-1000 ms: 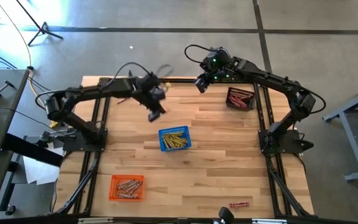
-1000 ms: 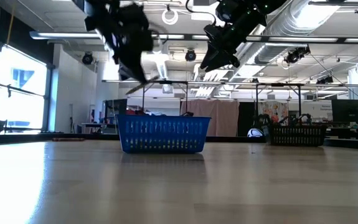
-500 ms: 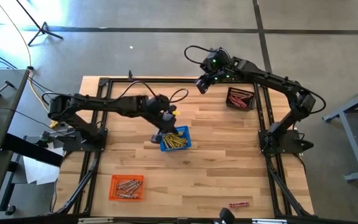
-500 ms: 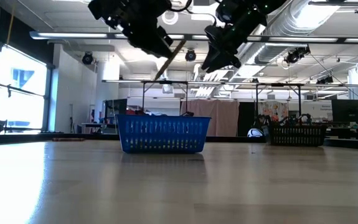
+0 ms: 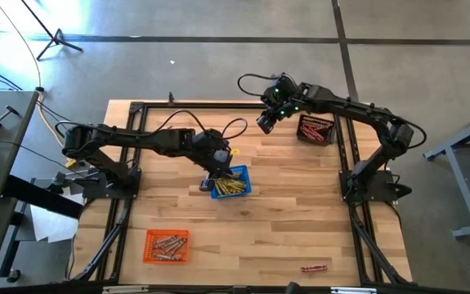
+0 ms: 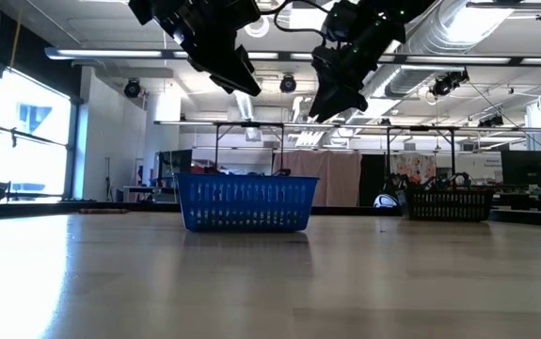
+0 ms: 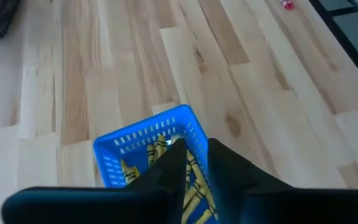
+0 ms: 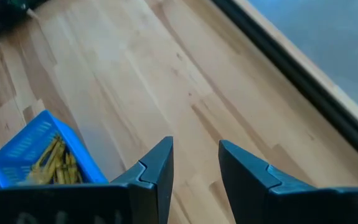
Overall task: Sort crayons
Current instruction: Put the yellow crayon into the blue basket, then put the red crayon into the black basket
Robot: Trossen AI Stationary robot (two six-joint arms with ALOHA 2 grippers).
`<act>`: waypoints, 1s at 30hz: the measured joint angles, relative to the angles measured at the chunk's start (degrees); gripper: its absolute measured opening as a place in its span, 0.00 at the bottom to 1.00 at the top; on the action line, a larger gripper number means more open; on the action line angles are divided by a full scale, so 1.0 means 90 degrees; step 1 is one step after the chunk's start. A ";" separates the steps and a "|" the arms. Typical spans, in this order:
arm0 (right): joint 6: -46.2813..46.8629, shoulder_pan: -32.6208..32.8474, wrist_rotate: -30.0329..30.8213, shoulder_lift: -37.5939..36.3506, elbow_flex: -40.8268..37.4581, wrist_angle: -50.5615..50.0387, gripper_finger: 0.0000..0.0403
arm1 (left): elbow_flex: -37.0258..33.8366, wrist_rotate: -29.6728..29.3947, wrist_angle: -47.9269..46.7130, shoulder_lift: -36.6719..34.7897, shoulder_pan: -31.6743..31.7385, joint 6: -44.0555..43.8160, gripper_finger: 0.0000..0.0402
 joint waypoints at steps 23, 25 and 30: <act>-0.0012 0.0317 0.0004 0.0000 -0.0179 0.0053 0.28 | -0.0453 -0.2299 -0.3148 -0.0287 0.3313 -0.0618 0.19; -0.0097 0.0317 0.0001 0.0000 -0.0178 0.0055 0.28 | -0.0540 -0.2296 -0.3313 -0.0287 0.3851 -0.0635 0.19; -0.0274 0.0317 -0.0007 0.0000 -0.0178 0.0111 0.28 | -0.0749 -0.2269 -0.3327 -0.0277 0.4855 -0.0618 0.19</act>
